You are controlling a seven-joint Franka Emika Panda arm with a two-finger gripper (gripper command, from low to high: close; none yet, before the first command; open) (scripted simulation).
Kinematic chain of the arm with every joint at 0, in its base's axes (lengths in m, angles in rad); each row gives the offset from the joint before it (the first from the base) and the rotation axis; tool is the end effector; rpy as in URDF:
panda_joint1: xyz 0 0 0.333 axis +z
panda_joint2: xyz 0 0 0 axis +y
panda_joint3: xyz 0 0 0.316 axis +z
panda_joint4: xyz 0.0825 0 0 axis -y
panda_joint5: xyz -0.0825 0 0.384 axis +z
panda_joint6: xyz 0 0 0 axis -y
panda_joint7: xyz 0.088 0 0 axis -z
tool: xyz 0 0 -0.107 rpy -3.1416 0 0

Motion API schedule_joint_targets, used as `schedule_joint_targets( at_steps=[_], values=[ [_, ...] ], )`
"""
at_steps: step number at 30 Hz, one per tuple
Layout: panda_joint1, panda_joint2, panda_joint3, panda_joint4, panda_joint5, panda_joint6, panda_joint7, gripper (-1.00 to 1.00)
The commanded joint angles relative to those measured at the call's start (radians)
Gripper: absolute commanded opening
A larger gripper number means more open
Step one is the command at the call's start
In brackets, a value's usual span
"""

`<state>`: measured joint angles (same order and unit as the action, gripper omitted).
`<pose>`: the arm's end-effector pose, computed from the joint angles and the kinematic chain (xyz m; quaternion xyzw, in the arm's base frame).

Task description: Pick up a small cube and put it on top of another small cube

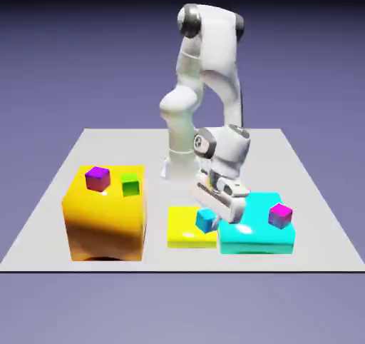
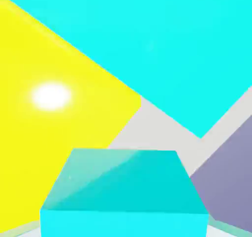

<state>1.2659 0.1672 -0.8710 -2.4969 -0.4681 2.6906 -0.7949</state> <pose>0.4376 0.1902 0.2482 0.6793 0.7130 -0.0056 0.1739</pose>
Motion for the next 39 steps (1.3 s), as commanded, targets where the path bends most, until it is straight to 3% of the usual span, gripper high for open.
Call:
schedule_joint_targets(
  at_steps=[1,6,19,35,39],
  values=[
    [0.036,-0.031,0.019,0.019,-0.027,-0.037,0.005,-1.0],
    [0.199,-0.17,0.106,0.103,-0.146,-0.207,0.027,-1.0],
    [0.475,-0.17,0.111,0.103,-0.146,-0.209,0.027,-1.0],
    [0.199,-0.17,0.106,0.103,-0.146,-0.207,0.027,-1.0],
    [0.133,-0.025,0.135,0.097,-0.083,-0.059,-0.004,-1.0]
  ],
)
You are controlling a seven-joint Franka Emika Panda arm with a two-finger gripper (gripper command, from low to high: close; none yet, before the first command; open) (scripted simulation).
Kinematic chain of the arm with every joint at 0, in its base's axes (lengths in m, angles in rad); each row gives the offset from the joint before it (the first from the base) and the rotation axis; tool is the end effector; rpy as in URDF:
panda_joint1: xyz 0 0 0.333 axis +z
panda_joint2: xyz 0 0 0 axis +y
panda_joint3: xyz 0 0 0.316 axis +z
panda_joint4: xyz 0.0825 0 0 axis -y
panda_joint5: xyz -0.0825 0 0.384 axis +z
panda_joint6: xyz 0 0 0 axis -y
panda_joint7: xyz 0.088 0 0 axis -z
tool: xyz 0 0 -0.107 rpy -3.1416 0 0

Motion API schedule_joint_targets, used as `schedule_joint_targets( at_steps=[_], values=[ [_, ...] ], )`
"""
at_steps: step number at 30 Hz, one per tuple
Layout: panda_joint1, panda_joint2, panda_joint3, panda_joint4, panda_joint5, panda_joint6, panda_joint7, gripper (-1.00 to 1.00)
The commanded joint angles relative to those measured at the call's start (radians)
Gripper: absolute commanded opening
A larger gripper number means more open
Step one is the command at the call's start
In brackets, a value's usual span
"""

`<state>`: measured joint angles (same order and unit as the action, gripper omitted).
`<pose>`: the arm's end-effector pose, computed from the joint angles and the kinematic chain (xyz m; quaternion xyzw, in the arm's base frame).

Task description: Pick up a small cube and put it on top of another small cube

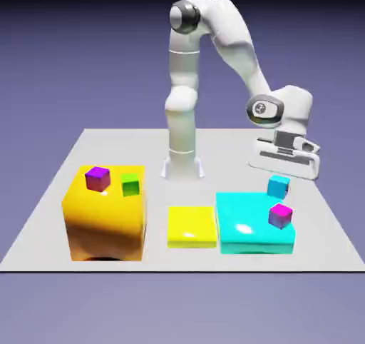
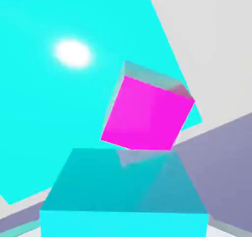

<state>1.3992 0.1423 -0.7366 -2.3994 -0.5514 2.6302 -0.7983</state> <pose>0.3939 0.3205 0.2804 0.5530 0.8089 0.0364 0.1962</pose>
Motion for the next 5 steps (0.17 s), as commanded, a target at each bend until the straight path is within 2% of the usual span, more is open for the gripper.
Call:
schedule_joint_targets(
  at_steps=[1,2,3,5],
  values=[
    [-0.016,0.036,0.007,-0.001,0.016,0.038,-0.008,-1.0],
    [-0.03,0.066,0.013,-0.002,0.029,0.069,-0.014,-1.0],
    [-0.03,0.066,0.013,-0.002,0.029,0.069,-0.014,1.0],
    [-0.014,0.03,0.006,-0.001,0.013,0.032,-0.006,1.0]
  ],
)
